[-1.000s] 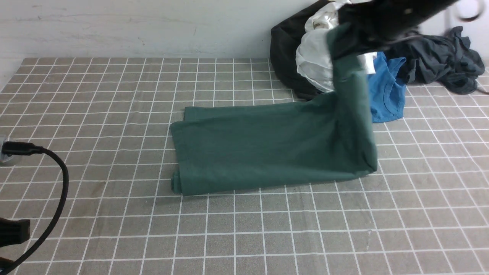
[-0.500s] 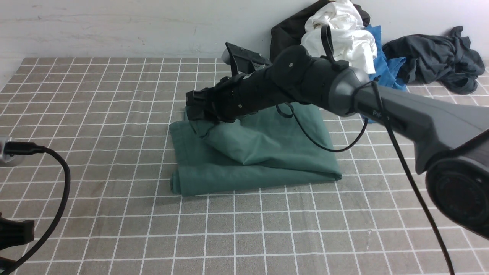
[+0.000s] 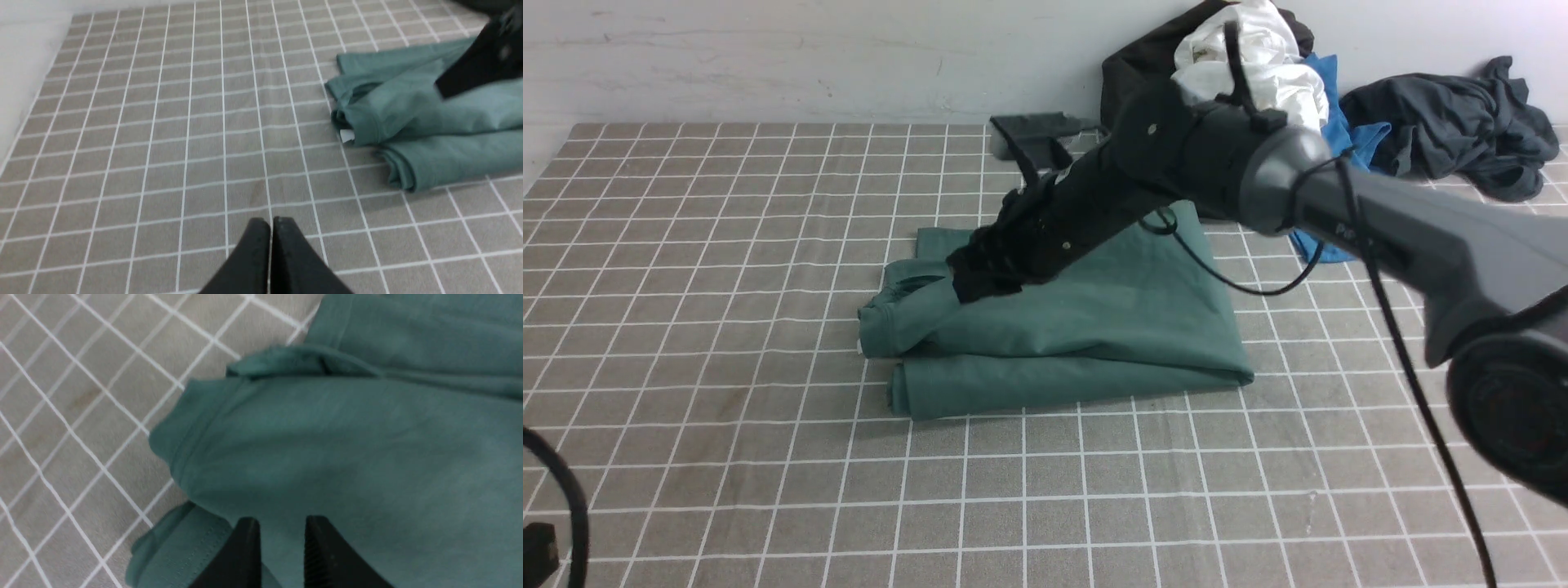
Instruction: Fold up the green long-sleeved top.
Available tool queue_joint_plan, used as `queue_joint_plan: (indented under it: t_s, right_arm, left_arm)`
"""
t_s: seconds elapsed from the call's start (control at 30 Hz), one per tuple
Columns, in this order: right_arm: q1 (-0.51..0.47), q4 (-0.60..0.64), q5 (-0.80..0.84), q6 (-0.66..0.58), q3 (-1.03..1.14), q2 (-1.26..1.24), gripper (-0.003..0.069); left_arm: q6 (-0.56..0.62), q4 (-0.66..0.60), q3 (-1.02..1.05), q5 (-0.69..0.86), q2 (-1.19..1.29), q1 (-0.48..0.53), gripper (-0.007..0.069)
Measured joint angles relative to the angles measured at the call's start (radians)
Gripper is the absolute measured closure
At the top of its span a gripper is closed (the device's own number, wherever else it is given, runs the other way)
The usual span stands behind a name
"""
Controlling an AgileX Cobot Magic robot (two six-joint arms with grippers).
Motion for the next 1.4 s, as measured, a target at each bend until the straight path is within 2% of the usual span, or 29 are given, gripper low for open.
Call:
queue_joint_plan:
  t_s: [0.03,0.07,0.1,0.27,0.37,0.43,0.53,0.57,0.6,0.63,0.67,0.7,0.77,0.83,0.9,1.0,1.03,1.07,1.3,1.4]
  right_arm:
    - [0.000,-0.001,0.000,0.000,0.000,0.004,0.0546]
    - [0.023,-0.002,-0.012,-0.008,0.000,0.025,0.0608]
    - [0.042,-0.005,-0.025,-0.014,0.000,0.032,0.0635]
    - [0.078,-0.064,-0.027,-0.030,-0.047,-0.008,0.0669]
    - [0.077,-0.212,0.053,-0.017,-0.131,-0.090,0.0670]
    - [0.076,-0.399,0.201,0.047,-0.211,-0.196,0.0670]
    - [0.075,-0.600,0.283,0.146,-0.186,-0.360,0.0670]
    - [0.074,-0.627,0.287,0.173,-0.170,-0.373,0.0670]
    - [0.068,-0.724,0.283,0.232,-0.080,-0.475,0.0670]
    - [0.067,-0.734,0.282,0.240,-0.080,-0.488,0.0670]
    - [0.058,-0.813,0.270,0.301,0.074,-0.603,0.0670]
    - [0.057,-0.820,0.270,0.301,0.074,-0.615,0.0670]
    - [0.053,-0.868,0.263,0.363,0.299,-0.754,0.0670]
    - [0.053,-0.868,0.257,0.389,0.406,-0.818,0.0670]
    - [0.053,-0.847,0.210,0.434,0.625,-0.946,0.0670]
    - [0.053,-0.790,0.063,0.460,0.910,-1.081,0.0670]
    - [0.053,-0.780,0.039,0.466,0.926,-1.098,0.0670]
    - [0.053,-0.744,-0.073,0.470,1.069,-1.164,0.0670]
    - [0.053,-0.645,-0.461,0.476,1.431,-1.382,0.0670]
    - [0.053,-0.633,-0.534,0.477,1.533,-1.425,0.0670]
  left_arm:
    - [0.000,0.000,0.001,-0.003,-0.006,0.000,0.0631]
    - [0.013,-0.001,0.010,-0.016,-0.045,0.000,0.0631]
    - [0.028,-0.001,0.017,-0.029,-0.078,0.000,0.0631]
    - [0.113,-0.001,0.064,-0.085,-0.195,0.000,0.0631]
    - [0.185,-0.001,0.120,-0.145,-0.280,0.000,0.0631]
    - [0.218,-0.001,0.184,-0.212,-0.352,0.000,0.0631]
    - [0.225,-0.001,0.248,-0.310,-0.401,0.000,0.0631]
    - [0.225,-0.001,0.252,-0.317,-0.404,0.000,0.0631]
    - [0.225,-0.001,0.274,-0.371,-0.408,0.000,0.0631]
    - [0.225,-0.001,0.276,-0.383,-0.408,0.000,0.0631]
    - [0.225,-0.001,0.292,-0.419,-0.408,-0.001,0.0631]
    - [0.225,-0.001,0.293,-0.422,-0.408,-0.002,0.0631]
    - [0.227,-0.001,0.303,-0.448,-0.408,-0.004,0.0631]
    - [0.233,-0.001,0.307,-0.451,-0.408,-0.004,0.0631]
    - [0.237,-0.001,0.311,-0.450,-0.408,-0.004,0.0631]
    - [0.238,-0.001,0.311,-0.449,-0.408,-0.004,0.0631]
    - [0.238,-0.001,0.311,-0.449,-0.408,-0.004,0.0631]
    - [0.239,-0.001,0.311,-0.449,-0.408,-0.004,0.0631]
    - [0.239,-0.001,0.311,-0.449,-0.408,-0.005,0.0631]
    - [0.239,-0.001,0.311,-0.449,-0.408,-0.005,0.0631]
